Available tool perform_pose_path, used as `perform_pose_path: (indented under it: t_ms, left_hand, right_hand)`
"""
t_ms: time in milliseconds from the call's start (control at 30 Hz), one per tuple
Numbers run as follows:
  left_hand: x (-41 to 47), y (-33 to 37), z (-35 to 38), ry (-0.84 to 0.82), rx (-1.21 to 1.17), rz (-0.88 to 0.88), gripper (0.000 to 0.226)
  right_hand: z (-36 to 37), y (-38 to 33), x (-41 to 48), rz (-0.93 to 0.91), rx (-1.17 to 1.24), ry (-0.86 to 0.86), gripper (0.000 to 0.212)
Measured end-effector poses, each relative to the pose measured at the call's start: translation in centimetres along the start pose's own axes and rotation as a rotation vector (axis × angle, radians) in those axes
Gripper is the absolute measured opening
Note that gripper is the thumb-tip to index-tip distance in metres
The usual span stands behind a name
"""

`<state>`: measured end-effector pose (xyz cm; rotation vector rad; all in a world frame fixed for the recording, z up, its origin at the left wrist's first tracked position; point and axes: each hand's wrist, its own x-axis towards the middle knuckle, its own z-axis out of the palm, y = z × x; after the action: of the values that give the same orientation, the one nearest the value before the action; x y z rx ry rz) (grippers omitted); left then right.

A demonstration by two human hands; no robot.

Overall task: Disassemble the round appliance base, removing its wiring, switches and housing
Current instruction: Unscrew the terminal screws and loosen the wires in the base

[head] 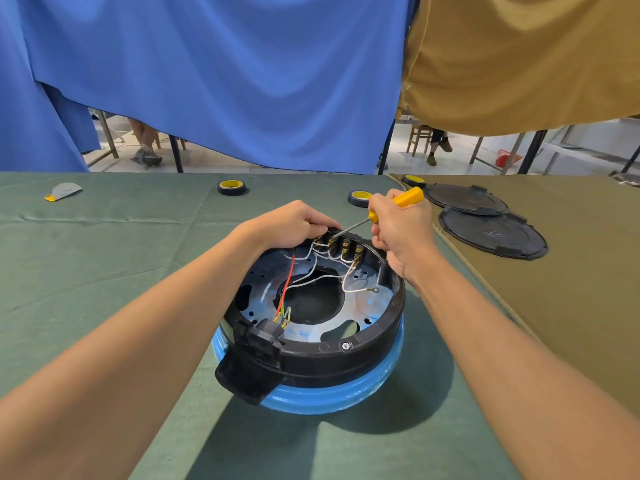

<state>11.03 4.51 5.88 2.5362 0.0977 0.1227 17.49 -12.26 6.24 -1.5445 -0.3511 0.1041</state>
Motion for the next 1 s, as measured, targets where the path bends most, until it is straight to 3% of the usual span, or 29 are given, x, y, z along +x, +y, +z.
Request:
perform_pose_path:
  t_ms: [133,667,900,1000]
  left_hand:
    - [0.0,-0.1,-0.01,-0.003,-0.01,0.004,0.033]
    - [-0.22,0.11,0.08,-0.019,-0.03,-0.004,0.034]
    - [-0.27,0.34,0.12,-0.016,-0.021,-0.012,0.034]
    - [-0.29,0.42,0.09,-0.019,-0.01,-0.012,0.034]
  right_hand:
    - [-0.12,0.46,-0.55,-0.135,-0.072,0.04,0.03]
    - [-0.17,0.13,-0.39,-0.014,0.036,0.034,0.032]
    - [-0.13,0.29,-0.36,-0.042,-0.004,0.004,0.036]
    - [0.06,0.38,-0.45,-0.09,-0.073,-0.009,0.027]
